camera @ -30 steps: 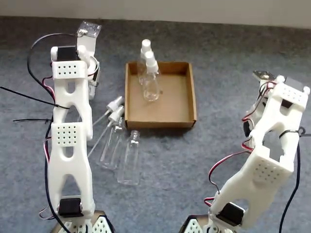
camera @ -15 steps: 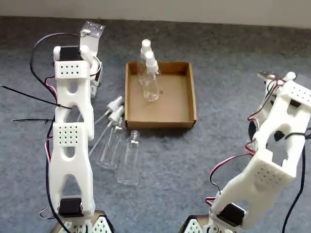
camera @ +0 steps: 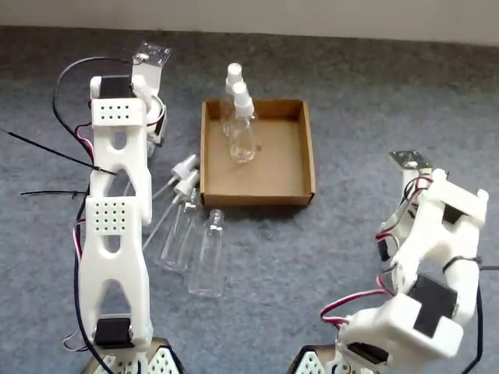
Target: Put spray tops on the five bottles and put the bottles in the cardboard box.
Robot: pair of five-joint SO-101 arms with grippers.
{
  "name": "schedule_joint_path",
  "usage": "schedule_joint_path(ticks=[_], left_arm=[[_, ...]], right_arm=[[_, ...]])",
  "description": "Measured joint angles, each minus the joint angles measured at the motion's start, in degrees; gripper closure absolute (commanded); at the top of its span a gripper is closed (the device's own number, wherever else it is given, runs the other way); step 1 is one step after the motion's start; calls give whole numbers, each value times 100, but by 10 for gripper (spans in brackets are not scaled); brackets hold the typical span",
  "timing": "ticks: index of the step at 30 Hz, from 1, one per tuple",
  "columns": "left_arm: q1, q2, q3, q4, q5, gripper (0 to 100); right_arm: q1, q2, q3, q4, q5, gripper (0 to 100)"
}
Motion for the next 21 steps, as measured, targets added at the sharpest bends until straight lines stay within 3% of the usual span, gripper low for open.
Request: schedule_joint_path(ticks=[12,18,21], left_arm=[[18,0,26,-9,0,867],[18,0,44,-9,0,867],[18,0,44,-9,0,867]], right_arm=[[-105,765,-659,-325,-229,743],[-202,765,-659,-387,-229,893],[-202,765,-659,-387,-229,921]])
